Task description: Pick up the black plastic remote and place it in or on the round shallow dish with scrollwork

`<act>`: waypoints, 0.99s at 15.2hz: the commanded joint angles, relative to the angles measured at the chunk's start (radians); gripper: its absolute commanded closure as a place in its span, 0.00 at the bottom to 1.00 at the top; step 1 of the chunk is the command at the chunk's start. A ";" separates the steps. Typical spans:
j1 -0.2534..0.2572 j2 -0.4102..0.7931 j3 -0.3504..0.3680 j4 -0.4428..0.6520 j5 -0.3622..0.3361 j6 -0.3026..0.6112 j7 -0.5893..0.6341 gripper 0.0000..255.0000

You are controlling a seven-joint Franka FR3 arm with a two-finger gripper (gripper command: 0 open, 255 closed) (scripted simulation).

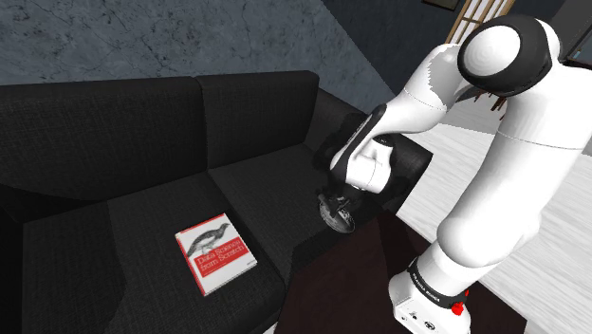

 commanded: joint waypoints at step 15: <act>0.126 -0.219 -0.208 -0.082 -0.343 -0.138 0.274 0.00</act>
